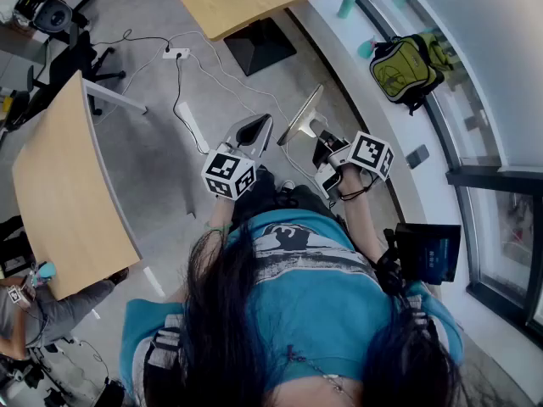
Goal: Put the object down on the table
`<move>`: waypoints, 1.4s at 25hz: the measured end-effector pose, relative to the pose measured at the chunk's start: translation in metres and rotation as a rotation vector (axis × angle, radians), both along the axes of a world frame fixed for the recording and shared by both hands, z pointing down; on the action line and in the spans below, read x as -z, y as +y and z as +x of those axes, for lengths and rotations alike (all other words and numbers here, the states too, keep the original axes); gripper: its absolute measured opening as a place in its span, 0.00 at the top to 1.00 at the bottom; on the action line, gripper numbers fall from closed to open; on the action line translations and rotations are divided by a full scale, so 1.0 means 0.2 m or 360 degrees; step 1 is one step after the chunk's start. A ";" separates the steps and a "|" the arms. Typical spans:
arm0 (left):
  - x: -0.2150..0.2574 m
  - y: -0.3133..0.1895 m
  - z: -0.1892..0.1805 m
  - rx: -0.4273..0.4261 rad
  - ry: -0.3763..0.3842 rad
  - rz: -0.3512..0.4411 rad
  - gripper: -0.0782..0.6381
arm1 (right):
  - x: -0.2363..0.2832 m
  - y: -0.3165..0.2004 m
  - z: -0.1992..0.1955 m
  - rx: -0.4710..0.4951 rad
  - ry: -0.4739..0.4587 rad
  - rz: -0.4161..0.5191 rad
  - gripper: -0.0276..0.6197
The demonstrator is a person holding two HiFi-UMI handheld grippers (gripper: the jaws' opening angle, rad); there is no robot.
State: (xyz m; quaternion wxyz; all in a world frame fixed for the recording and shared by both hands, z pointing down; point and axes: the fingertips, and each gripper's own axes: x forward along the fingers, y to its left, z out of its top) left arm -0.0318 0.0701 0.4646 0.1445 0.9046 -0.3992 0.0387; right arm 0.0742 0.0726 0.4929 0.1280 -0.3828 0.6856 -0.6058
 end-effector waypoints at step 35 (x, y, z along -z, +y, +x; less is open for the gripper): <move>0.04 -1.63 -0.55 -0.0152 0.0020 0.0042 0.89 | 0.00 -1.52 -0.53 -0.0163 0.0007 -0.0014 0.94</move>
